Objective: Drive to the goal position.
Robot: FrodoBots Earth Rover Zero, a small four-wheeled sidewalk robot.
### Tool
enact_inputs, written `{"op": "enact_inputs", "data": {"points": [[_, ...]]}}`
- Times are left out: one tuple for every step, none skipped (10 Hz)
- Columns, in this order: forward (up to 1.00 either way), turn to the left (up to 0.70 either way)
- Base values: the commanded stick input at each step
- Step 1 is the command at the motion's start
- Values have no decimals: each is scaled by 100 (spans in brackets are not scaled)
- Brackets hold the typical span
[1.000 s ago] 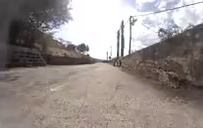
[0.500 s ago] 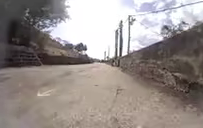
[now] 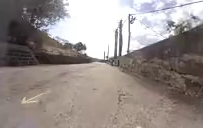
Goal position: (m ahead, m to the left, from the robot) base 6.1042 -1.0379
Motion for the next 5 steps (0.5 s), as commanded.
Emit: {"op": "enact_inputs", "data": {"points": [[70,0],[70,0],[70,0],[70,0],[70,0]]}}
